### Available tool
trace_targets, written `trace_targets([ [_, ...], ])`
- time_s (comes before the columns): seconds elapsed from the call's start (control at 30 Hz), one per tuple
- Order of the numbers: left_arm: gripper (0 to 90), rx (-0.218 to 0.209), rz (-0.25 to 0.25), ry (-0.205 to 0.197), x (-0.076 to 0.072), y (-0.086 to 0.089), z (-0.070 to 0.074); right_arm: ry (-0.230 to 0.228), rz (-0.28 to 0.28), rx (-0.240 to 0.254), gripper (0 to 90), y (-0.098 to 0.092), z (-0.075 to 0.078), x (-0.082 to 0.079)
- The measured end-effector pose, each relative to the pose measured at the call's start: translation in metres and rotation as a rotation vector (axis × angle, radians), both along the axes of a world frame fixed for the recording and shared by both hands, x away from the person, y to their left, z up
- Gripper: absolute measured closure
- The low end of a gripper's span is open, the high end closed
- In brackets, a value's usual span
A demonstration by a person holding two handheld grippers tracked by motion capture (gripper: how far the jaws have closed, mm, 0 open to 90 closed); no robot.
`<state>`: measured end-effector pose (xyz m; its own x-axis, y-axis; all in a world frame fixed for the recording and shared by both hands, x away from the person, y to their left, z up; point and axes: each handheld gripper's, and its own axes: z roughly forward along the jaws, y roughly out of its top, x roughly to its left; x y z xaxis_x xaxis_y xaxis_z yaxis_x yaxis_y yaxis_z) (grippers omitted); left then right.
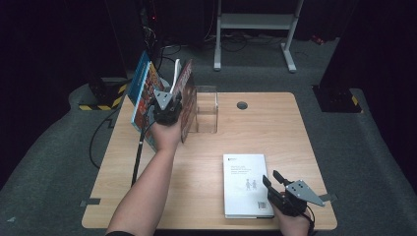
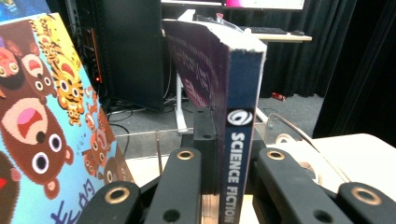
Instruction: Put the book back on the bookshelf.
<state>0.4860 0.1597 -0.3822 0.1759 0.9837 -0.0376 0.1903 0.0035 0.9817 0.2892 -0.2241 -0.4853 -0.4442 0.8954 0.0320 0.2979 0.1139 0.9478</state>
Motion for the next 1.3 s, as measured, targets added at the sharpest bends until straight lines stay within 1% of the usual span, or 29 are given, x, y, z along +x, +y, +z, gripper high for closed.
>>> trace_targets([
  [0.27, 81.6, 0.006, 0.038, 0.027, -0.002, 0.004, 0.003, -0.001, 0.002, 0.001, 54.8, 0.001, 0.000, 0.000],
  [0.7, 76.1, 0.014, 0.091, 0.073, -0.003, 0.014, 0.006, 0.004, 0.011, -0.005, 54.8, 0.004, -0.001, 0.000],
  [0.9, 75.4, 0.014, 0.117, 0.083, -0.004, 0.018, 0.006, 0.005, 0.014, -0.006, 54.8, 0.005, -0.001, 0.000],
  [1.13, 65.9, 0.008, 0.134, 0.102, -0.004, 0.020, 0.007, 0.006, 0.017, -0.009, 54.8, 0.007, -0.002, 0.000],
  [1.3, 61.6, 0.008, 0.145, 0.098, -0.005, 0.019, 0.008, 0.006, 0.021, -0.009, 54.8, 0.008, -0.002, 0.000],
])
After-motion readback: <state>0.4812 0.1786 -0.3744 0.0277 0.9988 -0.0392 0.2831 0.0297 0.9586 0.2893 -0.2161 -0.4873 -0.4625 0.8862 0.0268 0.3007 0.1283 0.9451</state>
